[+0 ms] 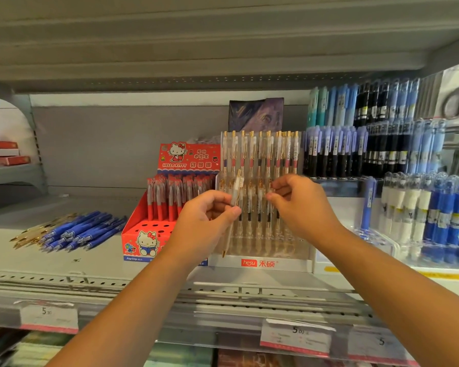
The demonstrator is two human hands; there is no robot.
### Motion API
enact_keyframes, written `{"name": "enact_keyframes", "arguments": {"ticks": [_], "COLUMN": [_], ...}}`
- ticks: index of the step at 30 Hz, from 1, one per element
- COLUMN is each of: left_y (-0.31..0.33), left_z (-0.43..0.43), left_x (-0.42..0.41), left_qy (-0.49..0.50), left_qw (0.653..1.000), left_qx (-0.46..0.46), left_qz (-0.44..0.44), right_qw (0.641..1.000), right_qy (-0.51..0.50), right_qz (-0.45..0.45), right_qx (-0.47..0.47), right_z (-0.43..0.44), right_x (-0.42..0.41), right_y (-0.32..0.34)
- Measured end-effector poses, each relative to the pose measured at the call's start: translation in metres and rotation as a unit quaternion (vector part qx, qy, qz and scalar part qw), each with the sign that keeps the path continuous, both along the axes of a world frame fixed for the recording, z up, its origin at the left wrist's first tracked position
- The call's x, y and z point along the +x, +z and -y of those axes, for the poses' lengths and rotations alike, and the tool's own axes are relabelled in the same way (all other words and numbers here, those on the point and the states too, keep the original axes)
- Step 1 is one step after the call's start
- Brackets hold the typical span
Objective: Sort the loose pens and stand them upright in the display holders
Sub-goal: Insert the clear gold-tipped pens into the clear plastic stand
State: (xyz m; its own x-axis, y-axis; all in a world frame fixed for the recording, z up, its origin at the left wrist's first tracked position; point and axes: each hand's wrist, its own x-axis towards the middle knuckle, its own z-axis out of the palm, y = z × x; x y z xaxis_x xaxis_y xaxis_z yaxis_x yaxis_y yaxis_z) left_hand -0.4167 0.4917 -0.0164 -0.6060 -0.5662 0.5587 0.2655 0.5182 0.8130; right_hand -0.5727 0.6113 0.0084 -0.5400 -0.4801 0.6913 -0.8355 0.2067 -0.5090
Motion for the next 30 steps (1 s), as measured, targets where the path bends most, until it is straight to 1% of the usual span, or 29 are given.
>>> {"name": "enact_keyframes", "arguments": {"ticks": [3,4,5,8,10,11,15,18,19,22,24,26,30], "left_y": [0.002,0.002,0.003,0.006,0.008,0.009,0.012,0.017,0.02,0.026,0.026,0.022,0.013], "left_z": [-0.003,-0.004,-0.007,-0.017,-0.024,-0.027,-0.029,-0.017,-0.011,0.006,0.014,0.02,0.026], "left_x": [-0.002,-0.003,-0.006,-0.014,-0.021,-0.024,-0.029,-0.027,-0.027,-0.028,-0.029,-0.031,-0.033], "left_qy": [0.003,0.003,0.004,0.006,0.011,0.02,0.061,0.138,0.163,0.204,0.204,0.189,0.174], "left_qw": [1.0,1.0,1.0,0.998,0.996,0.995,0.983,0.95,0.941,0.935,0.931,0.926,0.926], "left_qx": [-0.007,-0.014,-0.024,-0.054,-0.075,-0.093,-0.168,-0.28,-0.298,-0.285,-0.284,-0.298,-0.312], "left_qz": [-0.009,-0.012,-0.016,-0.028,-0.036,-0.04,-0.049,-0.016,-0.005,0.05,0.102,0.133,0.124], "right_qw": [0.997,0.997,0.996,0.983,0.969,0.966,0.964,0.962,0.963,0.969,0.97,0.974,0.982], "right_qy": [-0.042,-0.027,0.008,0.143,0.186,0.193,0.184,0.174,0.164,0.129,0.115,0.102,0.083], "right_qz": [-0.059,-0.069,-0.065,0.019,0.078,0.089,0.083,0.106,0.106,0.092,0.089,0.088,0.086], "right_qx": [-0.02,-0.038,-0.059,-0.113,-0.14,-0.15,-0.171,-0.183,-0.184,-0.191,-0.194,-0.183,-0.145], "right_z": [-0.006,-0.009,-0.011,-0.013,-0.013,-0.012,-0.016,-0.02,-0.021,-0.025,-0.025,-0.024,-0.018], "right_x": [0.005,0.008,0.012,0.026,0.031,0.032,0.029,0.019,0.014,0.003,-0.003,-0.008,-0.012], "right_y": [0.0,0.0,0.002,0.007,0.011,0.013,0.016,0.017,0.018,0.019,0.017,0.014,0.005]}}
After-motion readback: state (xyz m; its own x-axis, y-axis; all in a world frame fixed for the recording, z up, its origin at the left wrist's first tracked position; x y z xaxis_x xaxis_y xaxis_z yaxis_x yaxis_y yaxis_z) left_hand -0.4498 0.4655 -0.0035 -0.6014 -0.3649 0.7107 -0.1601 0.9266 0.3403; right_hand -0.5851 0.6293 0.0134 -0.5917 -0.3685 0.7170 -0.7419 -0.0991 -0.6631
